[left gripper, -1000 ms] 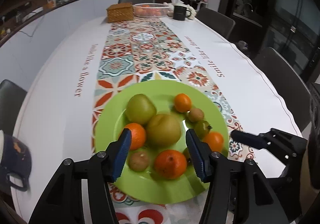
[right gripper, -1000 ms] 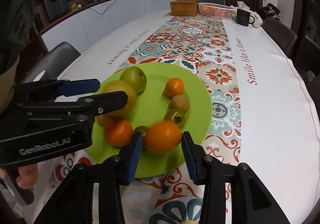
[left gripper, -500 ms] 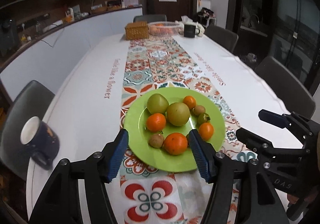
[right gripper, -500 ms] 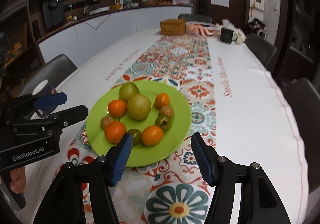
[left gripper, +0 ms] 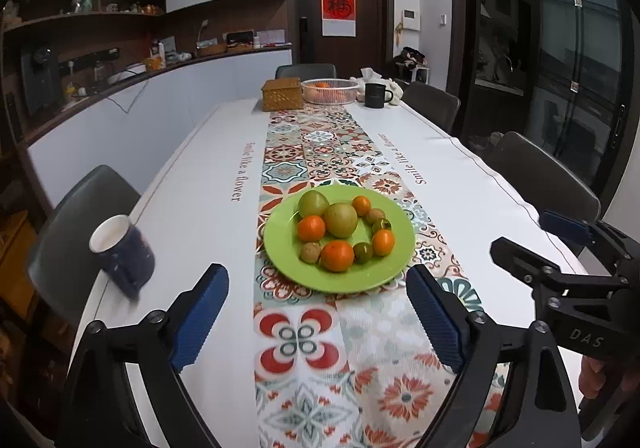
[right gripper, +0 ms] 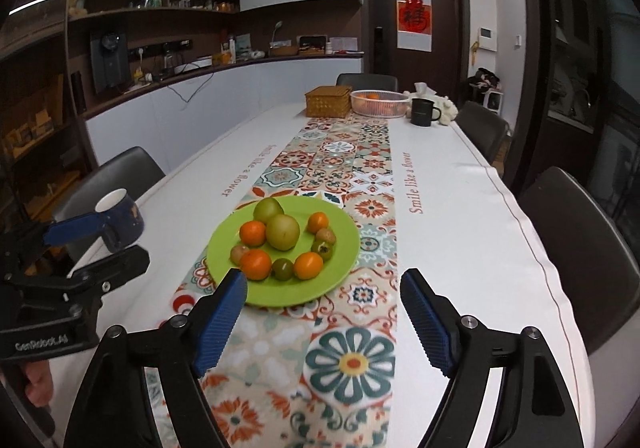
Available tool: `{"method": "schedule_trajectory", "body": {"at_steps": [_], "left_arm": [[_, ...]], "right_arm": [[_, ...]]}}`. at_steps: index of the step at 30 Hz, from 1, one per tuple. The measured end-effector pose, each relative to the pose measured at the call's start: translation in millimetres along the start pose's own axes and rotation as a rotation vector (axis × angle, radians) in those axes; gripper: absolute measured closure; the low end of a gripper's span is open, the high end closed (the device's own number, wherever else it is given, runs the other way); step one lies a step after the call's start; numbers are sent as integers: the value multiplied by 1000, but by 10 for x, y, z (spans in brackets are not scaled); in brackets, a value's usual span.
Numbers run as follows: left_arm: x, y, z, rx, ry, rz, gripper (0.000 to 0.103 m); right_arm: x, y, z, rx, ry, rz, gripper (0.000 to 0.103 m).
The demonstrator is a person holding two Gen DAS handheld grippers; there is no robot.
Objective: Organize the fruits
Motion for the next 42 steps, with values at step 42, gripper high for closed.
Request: {"method": "schedule_trajectory", "body": {"at_steps": [42], "left_arm": [[-6,1131,586,130,13,-38,0]], "right_arm": [[-273,1158,563,100,-31,64,17]]}}
Point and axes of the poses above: each gripper's, at about its wrist camera, not at the fingertips, and y roughly against the way its jaws point, x to its right, z to its underside, the point moved 8 cm from there along -y, roughly the way its jaws point, and after that the axes turned 10 degrees about y, right-handed, at the moved point
